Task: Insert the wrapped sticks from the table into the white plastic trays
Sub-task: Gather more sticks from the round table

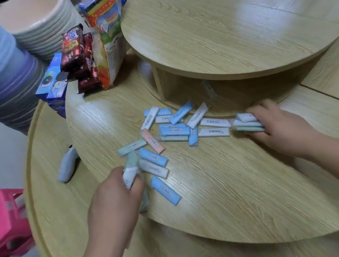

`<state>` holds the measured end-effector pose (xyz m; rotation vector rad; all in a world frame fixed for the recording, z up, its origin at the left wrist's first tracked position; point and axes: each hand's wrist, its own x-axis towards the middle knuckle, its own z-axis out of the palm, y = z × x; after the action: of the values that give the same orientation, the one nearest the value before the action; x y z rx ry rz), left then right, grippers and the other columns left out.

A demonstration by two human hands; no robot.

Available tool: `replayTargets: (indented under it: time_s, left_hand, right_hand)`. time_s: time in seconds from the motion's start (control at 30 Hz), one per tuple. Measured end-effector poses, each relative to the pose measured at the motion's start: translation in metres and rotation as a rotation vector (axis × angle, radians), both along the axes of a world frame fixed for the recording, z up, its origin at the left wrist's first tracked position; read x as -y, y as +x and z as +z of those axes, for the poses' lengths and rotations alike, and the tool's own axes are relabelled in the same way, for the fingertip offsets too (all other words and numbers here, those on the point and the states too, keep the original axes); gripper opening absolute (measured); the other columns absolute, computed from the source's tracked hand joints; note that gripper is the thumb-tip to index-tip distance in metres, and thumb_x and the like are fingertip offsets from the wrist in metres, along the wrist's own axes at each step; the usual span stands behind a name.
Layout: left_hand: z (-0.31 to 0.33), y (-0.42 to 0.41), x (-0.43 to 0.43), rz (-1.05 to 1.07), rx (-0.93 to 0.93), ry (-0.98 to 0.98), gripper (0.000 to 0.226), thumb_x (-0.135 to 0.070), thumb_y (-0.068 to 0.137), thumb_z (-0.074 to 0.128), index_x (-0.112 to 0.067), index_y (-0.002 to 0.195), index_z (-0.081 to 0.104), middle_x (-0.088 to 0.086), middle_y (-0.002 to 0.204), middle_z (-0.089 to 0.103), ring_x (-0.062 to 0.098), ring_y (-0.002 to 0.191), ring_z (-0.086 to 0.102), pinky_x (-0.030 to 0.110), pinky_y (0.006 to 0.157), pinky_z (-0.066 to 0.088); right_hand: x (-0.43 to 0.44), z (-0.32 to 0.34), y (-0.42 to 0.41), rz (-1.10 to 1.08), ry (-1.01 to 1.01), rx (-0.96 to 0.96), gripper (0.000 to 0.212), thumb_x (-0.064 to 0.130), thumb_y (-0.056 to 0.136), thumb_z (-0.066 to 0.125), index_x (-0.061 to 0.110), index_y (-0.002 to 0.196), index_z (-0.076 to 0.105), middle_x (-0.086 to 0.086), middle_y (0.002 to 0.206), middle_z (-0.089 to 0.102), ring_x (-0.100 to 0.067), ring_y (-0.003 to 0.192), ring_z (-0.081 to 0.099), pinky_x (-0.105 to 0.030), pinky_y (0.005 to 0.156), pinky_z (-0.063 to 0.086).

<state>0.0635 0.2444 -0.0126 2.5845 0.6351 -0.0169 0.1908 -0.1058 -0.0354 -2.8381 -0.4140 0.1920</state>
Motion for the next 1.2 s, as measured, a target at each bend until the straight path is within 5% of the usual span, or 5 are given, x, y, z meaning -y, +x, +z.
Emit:
replayTargets:
  time_s: [0.4,0.63,0.93,1.2]
  left_hand:
    - [-0.016,-0.001,0.004,0.111,-0.107,0.142,0.037,-0.055,0.081,0.059,-0.020,0.077,0.047,-0.002,0.075,0.057,0.029,0.073,0.058,0.031,0.057,0.042]
    - [-0.012,0.007,0.004,0.084,-0.162,0.142,0.031,-0.045,0.078,0.061,-0.019,0.069,0.047,-0.004,0.068,0.052,0.018,0.060,0.050,0.027,0.048,0.030]
    - [-0.015,0.033,0.008,0.052,0.009,0.025,0.028,-0.045,0.080,0.060,-0.018,0.077,0.052,-0.002,0.071,0.055,0.025,0.069,0.055,0.030,0.052,0.035]
    - [-0.012,0.000,-0.024,0.043,0.015,-0.025,0.029,-0.050,0.075,0.054,-0.022,0.071,0.051,-0.003,0.067,0.059,0.020,0.064,0.057,0.030,0.051,0.036]
  right_hand:
    - [-0.014,0.005,-0.009,-0.035,-0.064,0.009,0.046,0.059,0.079,0.052,0.034,0.118,0.058,0.012,0.104,0.044,-0.017,0.081,0.054,-0.034,0.060,0.048]
    - [-0.030,0.010,-0.032,-0.108,-0.006,0.047,0.029,0.057,0.085,0.053,0.029,0.088,0.054,0.008,0.081,0.052,-0.011,0.065,0.050,-0.033,0.054,0.042]
    - [-0.128,0.016,-0.068,-0.026,0.248,0.011,0.022,0.056,0.087,0.056,0.038,0.099,0.052,0.015,0.088,0.051,-0.010,0.076,0.051,-0.031,0.059,0.040]
    - [-0.161,0.019,-0.067,0.001,0.212,-0.012,0.023,0.051,0.088,0.058,0.034,0.103,0.059,0.013,0.091,0.054,-0.011,0.081,0.054,-0.034,0.065,0.045]
